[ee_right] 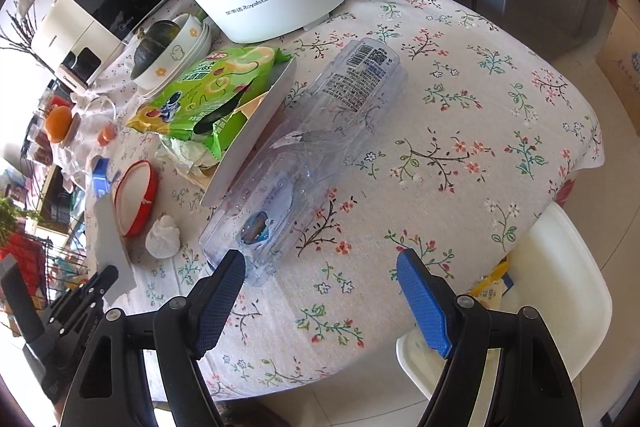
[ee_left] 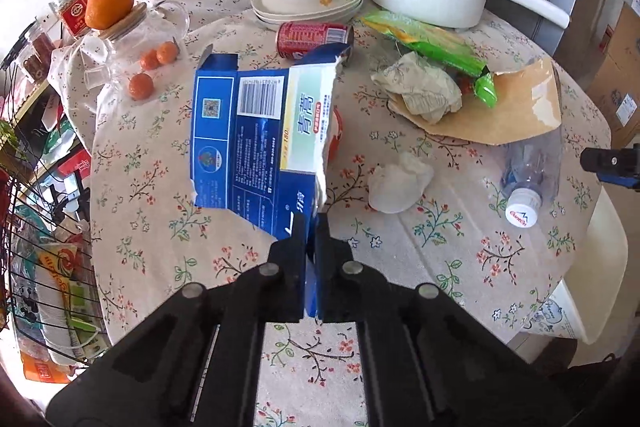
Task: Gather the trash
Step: 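Grasp the clear plastic bottle with the right tool while the left holds the box, then carry the blue box and bottle over the white bin with both tools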
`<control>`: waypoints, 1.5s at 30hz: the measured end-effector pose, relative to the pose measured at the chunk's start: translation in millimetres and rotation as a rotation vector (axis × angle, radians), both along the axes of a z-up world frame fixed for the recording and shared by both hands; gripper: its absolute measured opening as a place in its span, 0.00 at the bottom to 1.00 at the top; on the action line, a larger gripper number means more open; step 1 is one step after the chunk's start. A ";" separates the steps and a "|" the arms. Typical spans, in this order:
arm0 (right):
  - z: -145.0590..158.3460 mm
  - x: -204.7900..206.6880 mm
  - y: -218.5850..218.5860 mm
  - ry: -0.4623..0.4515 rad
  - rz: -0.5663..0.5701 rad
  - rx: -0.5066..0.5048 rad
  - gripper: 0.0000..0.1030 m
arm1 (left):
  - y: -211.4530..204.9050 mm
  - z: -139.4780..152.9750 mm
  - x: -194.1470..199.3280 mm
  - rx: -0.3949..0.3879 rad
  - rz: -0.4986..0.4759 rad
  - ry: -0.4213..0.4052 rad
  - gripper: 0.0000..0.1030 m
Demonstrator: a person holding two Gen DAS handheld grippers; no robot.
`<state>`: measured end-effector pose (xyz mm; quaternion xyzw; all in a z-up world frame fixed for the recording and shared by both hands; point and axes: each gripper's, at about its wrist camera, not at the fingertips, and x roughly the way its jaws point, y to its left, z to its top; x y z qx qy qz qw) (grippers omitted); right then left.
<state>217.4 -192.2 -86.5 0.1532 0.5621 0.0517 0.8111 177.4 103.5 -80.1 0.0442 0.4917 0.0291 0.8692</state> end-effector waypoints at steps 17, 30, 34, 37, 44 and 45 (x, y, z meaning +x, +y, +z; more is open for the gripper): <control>-40.5 37.7 42.1 0.048 -0.076 0.135 0.78 | 33.0 31.6 -20.2 -0.173 0.040 -0.088 0.04; -19.5 20.9 17.0 0.007 -0.063 0.155 0.66 | 22.5 54.3 -32.8 -0.280 0.010 -0.141 0.03; -3.9 8.1 1.2 -0.020 -0.053 0.144 0.64 | 12.9 60.5 -38.7 -0.324 -0.016 -0.149 0.03; 6.0 -2.7 -14.2 -0.037 -0.049 0.135 0.61 | 2.2 65.4 -42.9 -0.341 -0.045 -0.155 0.03; 22.3 -33.3 -50.4 -0.064 -0.038 0.120 0.60 | -29.1 72.0 -51.0 -0.379 -0.124 -0.155 0.03; 23.8 -36.9 -54.3 -0.068 -0.036 0.111 0.60 | -34.6 71.9 -52.1 -0.381 -0.138 -0.151 0.03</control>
